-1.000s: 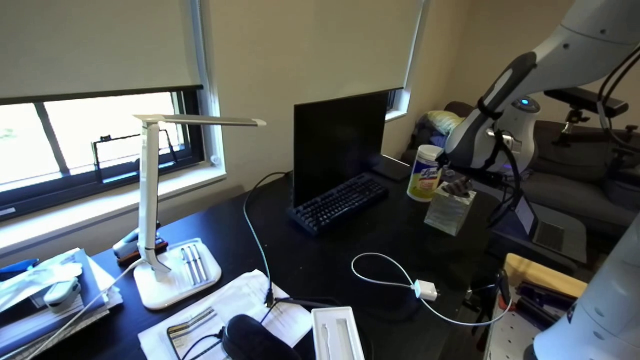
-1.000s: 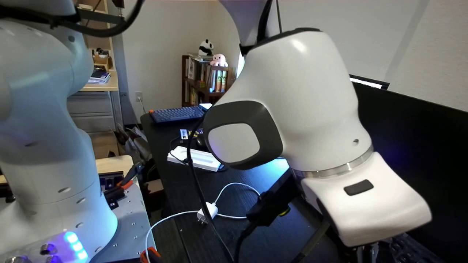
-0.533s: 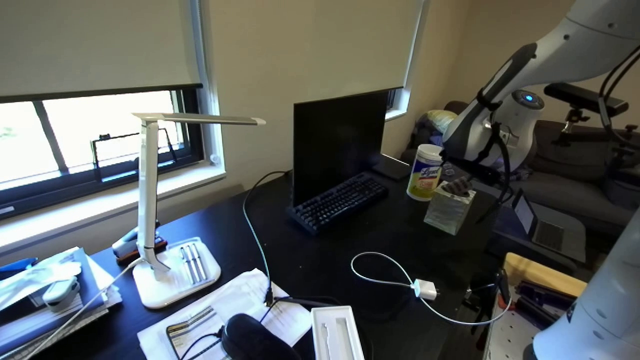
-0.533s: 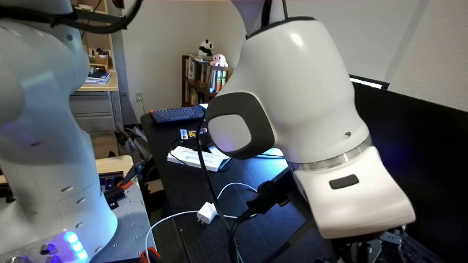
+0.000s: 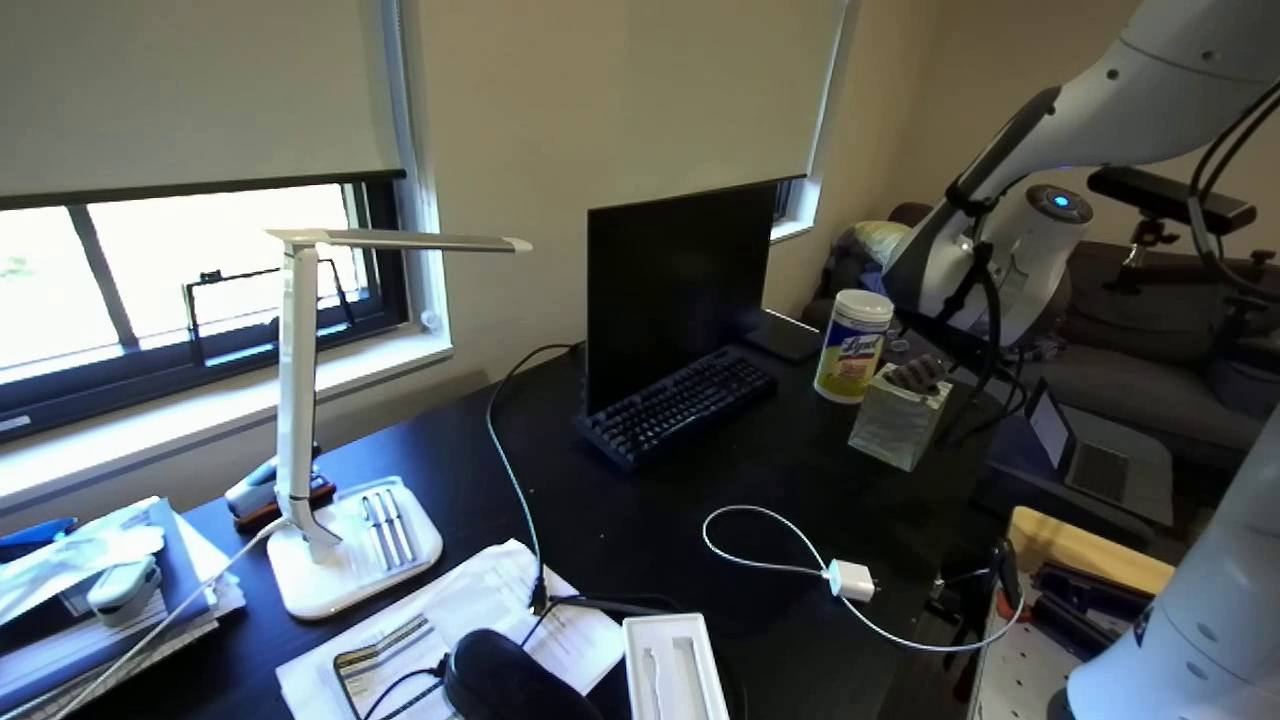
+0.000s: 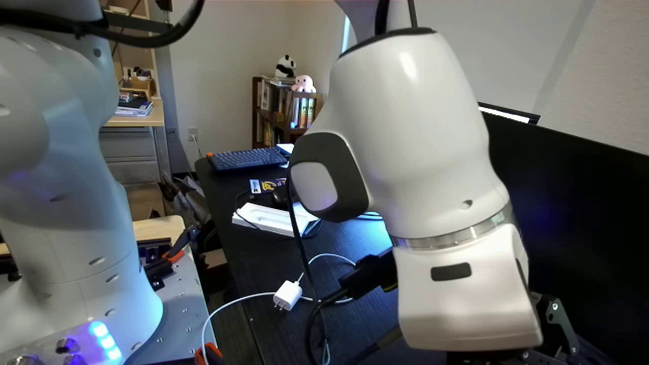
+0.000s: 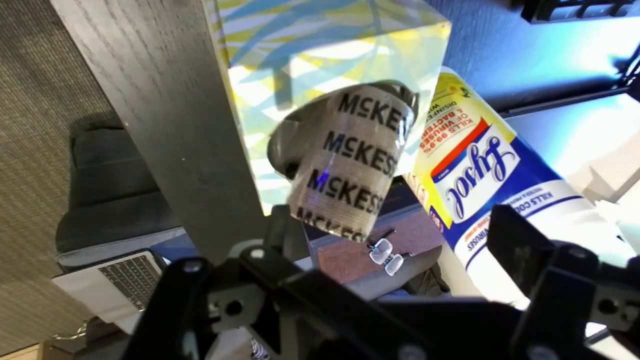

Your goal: Pick up the object in the box and put it on the table.

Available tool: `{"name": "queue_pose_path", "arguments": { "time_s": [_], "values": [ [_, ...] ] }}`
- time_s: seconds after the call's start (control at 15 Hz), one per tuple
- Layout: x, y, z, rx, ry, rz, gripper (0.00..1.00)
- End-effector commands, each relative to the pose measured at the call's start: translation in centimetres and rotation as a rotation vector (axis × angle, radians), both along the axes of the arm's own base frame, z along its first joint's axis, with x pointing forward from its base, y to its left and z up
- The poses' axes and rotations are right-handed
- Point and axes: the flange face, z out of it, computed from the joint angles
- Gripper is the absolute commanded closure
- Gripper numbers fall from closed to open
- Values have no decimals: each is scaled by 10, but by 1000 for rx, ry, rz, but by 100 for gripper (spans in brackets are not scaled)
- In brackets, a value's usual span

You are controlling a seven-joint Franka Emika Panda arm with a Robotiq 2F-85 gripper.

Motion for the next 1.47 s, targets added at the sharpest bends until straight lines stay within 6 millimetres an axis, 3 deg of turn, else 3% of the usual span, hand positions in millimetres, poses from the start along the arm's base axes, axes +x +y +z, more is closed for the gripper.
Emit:
{"name": "queue_pose_path", "arguments": {
  "time_s": [0.0,0.4,0.8,0.93,1.4],
  "values": [
    [0,2,-16,19,15,-75,0],
    [9,-8,-27,26,-55,-295,0],
    [17,-2,-51,26,-39,-351,0],
    [20,0,-56,32,-42,-365,27],
    [21,1,-61,38,-48,-385,73]
  ]
}}
